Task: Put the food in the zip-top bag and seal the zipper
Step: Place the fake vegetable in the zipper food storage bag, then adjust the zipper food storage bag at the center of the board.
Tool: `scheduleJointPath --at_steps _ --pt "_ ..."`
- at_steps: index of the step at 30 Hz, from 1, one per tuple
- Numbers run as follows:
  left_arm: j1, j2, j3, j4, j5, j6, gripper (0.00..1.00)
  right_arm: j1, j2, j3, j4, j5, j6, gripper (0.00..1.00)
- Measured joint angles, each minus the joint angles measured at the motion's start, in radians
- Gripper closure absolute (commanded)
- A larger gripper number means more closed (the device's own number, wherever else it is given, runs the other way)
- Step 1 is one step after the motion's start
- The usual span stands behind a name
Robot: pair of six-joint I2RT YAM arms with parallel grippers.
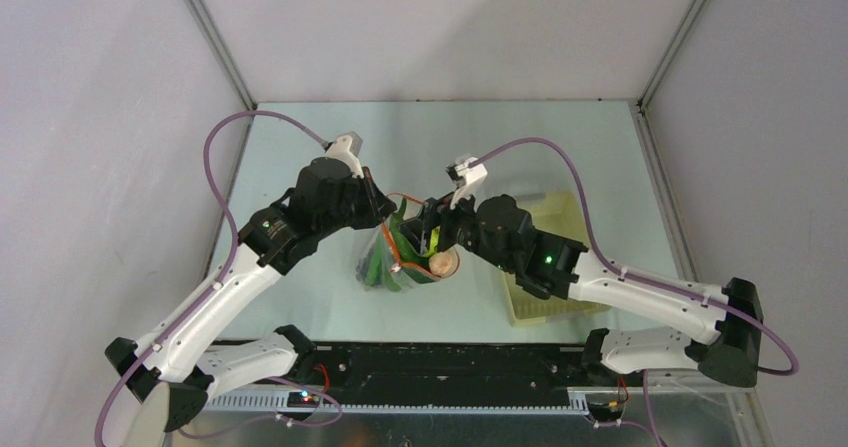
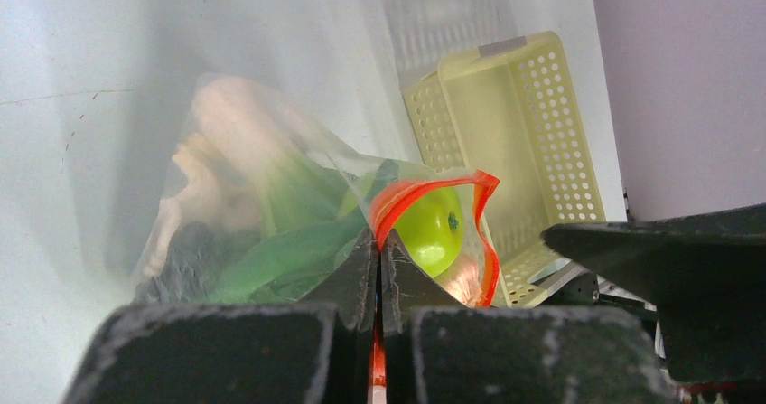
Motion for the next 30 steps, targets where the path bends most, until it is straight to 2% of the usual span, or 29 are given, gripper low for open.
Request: scheduleJointPath --at_steps 7,14,25,29,30 --pt "0.0 0.0 0.0 0.0 0.0 0.0 0.99 -0.06 -0.121 -0.04 -0.177 0.054 0.04 0.42" --pt "0.0 0.001 0.0 0.0 0.001 0.0 1.0 -0.128 -0.194 -0.158 -0.291 -0.037 0.109 0.45" --pt "0.0 0.02 0.0 0.01 0.007 0.0 1.0 -0.121 -0.195 -0.242 -0.275 -0.119 0.187 0.49" --pt "0.0 0.026 0.0 0.015 0.016 0.0 1.0 -0.124 -0.177 -0.258 -0.263 -0.103 0.205 0.56" --pt "0.0 0.028 0.0 0.015 0.019 0.0 0.99 -0.125 -0.172 -0.262 -0.259 -0.095 0.209 0.61"
